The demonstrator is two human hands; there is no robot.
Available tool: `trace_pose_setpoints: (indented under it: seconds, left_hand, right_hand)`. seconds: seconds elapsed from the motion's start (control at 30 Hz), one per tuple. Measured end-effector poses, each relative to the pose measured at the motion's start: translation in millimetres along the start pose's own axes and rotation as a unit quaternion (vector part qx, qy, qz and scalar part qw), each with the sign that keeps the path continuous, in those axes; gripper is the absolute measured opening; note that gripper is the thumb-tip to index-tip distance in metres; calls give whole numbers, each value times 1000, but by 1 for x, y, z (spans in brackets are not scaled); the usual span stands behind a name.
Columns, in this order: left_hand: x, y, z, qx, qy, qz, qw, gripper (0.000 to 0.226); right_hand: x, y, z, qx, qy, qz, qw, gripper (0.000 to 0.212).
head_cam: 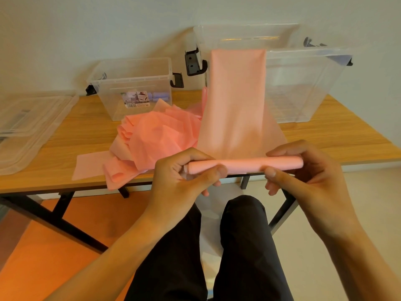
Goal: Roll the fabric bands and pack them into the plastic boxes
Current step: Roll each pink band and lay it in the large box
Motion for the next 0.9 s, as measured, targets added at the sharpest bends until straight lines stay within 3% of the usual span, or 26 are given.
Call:
trace_pose_setpoints:
  seconds: [0.3,0.47,0.6,0.9]
  left_hand:
    - [2,-6,1,-2,8,-18,1000,20]
    - [0,-6,-2,-11,8,-30,999,14]
    - [-1,-5,-3,-10,-8,-23,1000,12]
    - [4,0,-4,10,-42,-27,999,21]
  right_hand:
    - [3,-1,1,-10,30,9,999,20]
    - [1,-2,1,11,9,-21,1000,36]
    - [1,-1,1,-1,29,-20,999,27]
    - [5,-1,1,-30,33,-40,998,30]
Point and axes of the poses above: each hand's wrist, its own y-axis away from the middle knuckle, its own z-axis out of the back of the hand, x = y × z, the point moved 1 cm from there along -y, towards the middle knuckle, and after that the axes turned 5 degrees about z, right-handed, at the moved point
